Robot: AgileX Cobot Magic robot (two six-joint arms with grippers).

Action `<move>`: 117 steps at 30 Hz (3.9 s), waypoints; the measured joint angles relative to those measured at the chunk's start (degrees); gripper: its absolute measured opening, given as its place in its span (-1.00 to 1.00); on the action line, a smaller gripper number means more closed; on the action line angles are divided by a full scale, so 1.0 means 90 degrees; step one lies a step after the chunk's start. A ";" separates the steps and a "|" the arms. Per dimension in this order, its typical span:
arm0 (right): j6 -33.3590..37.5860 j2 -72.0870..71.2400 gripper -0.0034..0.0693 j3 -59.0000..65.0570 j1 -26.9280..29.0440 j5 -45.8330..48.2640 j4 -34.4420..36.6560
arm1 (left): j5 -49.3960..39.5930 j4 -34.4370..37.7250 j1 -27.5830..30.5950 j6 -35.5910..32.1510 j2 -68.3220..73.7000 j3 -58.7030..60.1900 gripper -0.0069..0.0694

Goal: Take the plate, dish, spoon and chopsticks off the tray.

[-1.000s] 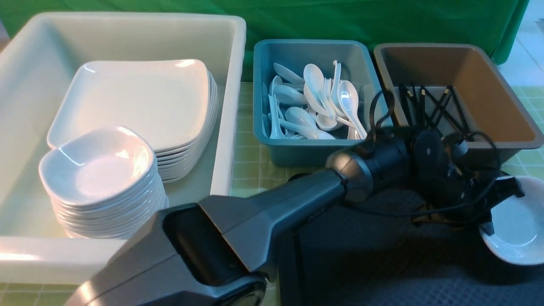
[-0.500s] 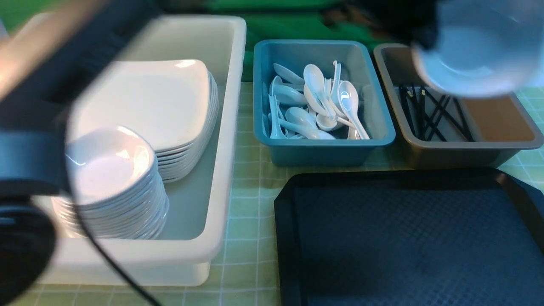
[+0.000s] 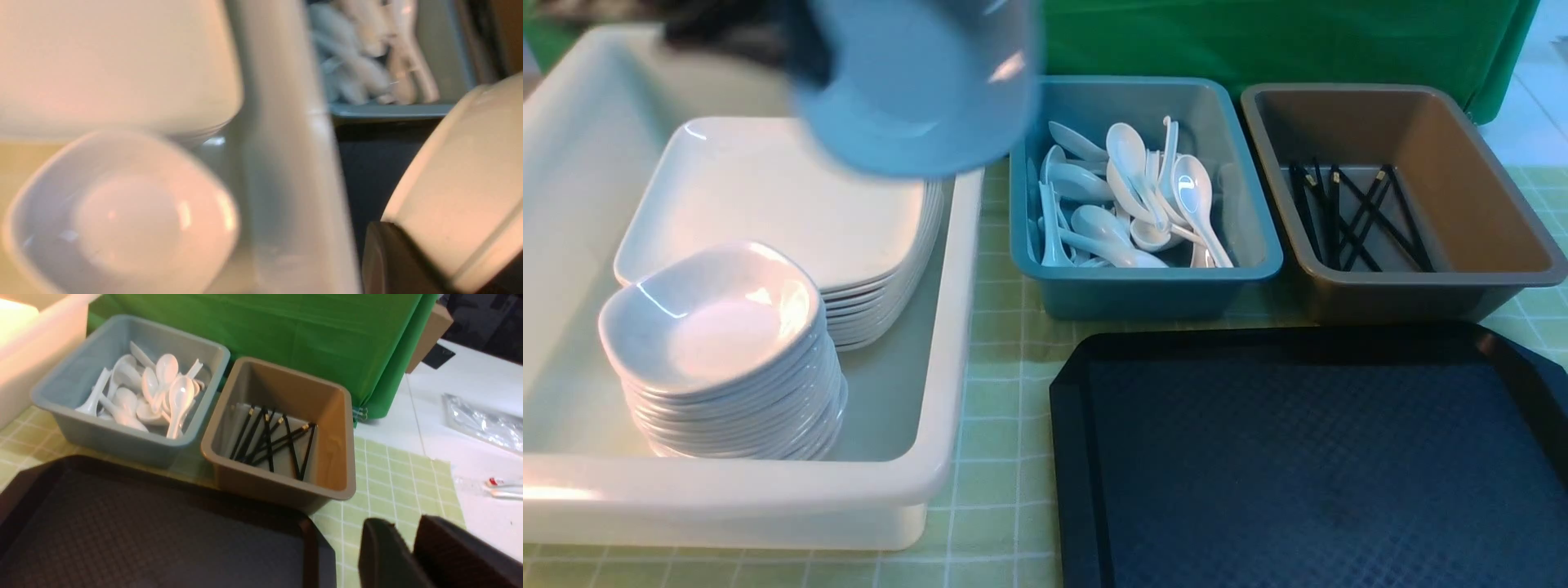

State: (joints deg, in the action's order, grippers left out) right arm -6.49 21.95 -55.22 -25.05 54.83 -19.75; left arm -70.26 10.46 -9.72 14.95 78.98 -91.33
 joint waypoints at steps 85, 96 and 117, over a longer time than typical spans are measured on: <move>0.0510 -0.0041 -0.86 0.2556 0.0000 -0.4355 0.0198 | 0.1503 0.1128 0.2938 -0.2702 -0.2665 0.3212 -0.85; 0.0501 -0.0033 -0.78 0.2731 0.0000 -0.4956 0.0198 | 0.1570 0.1134 0.2938 -0.2702 -0.2665 0.3212 -0.85; 0.0501 -0.0541 -0.67 0.3903 0.0541 -0.4971 0.0864 | 0.1397 0.0689 0.2938 -0.2843 -0.2665 0.3218 -0.85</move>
State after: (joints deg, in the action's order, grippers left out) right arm -1.98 17.09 -20.09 -20.18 10.09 -11.97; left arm -57.68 16.66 16.72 -10.64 55.00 -62.37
